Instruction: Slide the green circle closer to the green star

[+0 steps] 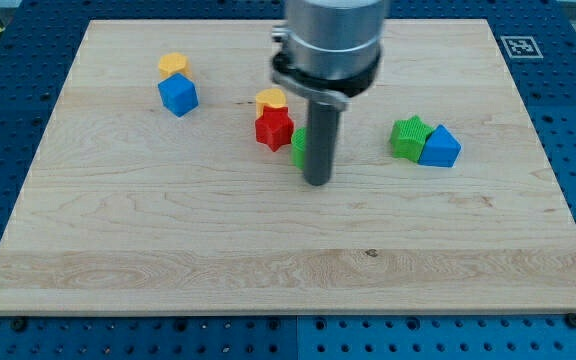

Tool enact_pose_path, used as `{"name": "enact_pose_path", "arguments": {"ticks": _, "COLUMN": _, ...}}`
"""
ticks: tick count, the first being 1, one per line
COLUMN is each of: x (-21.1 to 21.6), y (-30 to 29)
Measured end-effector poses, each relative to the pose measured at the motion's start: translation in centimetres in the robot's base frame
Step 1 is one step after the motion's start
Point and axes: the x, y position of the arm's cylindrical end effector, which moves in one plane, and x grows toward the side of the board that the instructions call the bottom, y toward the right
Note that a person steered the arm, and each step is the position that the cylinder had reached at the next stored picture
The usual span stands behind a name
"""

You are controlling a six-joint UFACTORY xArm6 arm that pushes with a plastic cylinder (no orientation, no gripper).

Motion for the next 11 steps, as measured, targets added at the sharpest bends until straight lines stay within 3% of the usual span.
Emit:
{"name": "enact_pose_path", "arguments": {"ticks": 2, "x": -3.8, "y": -4.5}}
{"name": "enact_pose_path", "arguments": {"ticks": 5, "x": -3.3, "y": -1.3}}
{"name": "enact_pose_path", "arguments": {"ticks": 9, "x": -3.2, "y": 7.1}}
{"name": "enact_pose_path", "arguments": {"ticks": 11, "x": -5.5, "y": 3.2}}
